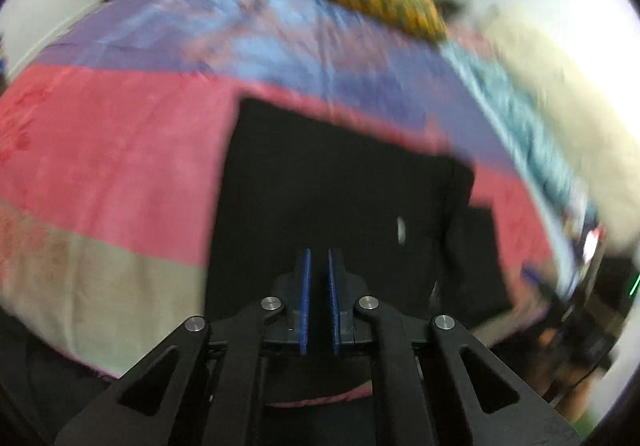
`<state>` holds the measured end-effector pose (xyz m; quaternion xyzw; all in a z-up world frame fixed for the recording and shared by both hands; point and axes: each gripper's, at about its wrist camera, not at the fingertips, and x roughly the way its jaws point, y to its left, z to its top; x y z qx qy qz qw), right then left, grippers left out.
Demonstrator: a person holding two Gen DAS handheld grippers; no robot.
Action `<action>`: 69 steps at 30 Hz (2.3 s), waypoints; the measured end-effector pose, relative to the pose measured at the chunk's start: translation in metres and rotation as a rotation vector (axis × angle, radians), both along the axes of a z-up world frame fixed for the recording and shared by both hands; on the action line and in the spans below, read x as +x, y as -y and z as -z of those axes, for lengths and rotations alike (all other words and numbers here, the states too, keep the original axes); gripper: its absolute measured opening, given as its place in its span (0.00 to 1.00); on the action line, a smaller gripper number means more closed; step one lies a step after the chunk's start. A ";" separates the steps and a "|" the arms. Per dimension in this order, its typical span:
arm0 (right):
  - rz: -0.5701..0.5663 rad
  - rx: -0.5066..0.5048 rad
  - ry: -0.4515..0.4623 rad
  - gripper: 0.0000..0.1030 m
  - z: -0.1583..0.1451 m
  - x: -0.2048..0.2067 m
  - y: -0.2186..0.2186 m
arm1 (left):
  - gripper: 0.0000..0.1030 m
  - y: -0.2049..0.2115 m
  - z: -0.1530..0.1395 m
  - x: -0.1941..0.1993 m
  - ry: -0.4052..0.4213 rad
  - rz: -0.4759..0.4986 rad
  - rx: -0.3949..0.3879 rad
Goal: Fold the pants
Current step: 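Grasp the trousers with the right gripper while the left gripper releases them, then carry the folded trousers with the right gripper and lower onto the quilt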
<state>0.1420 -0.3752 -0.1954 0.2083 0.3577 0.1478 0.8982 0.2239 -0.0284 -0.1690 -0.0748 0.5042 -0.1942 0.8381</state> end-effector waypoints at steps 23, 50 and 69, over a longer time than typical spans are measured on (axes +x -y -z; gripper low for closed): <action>-0.334 -0.063 -0.277 0.57 0.054 0.100 -0.030 | 0.06 0.045 0.041 -0.003 0.012 0.083 -0.064; -0.273 0.365 -0.126 0.18 -0.023 0.081 -0.004 | 0.26 -0.106 0.008 -0.009 0.120 -0.427 -0.126; 0.022 0.194 -0.319 0.23 0.071 0.048 0.101 | 0.30 -0.028 0.000 -0.023 0.132 -0.188 -0.051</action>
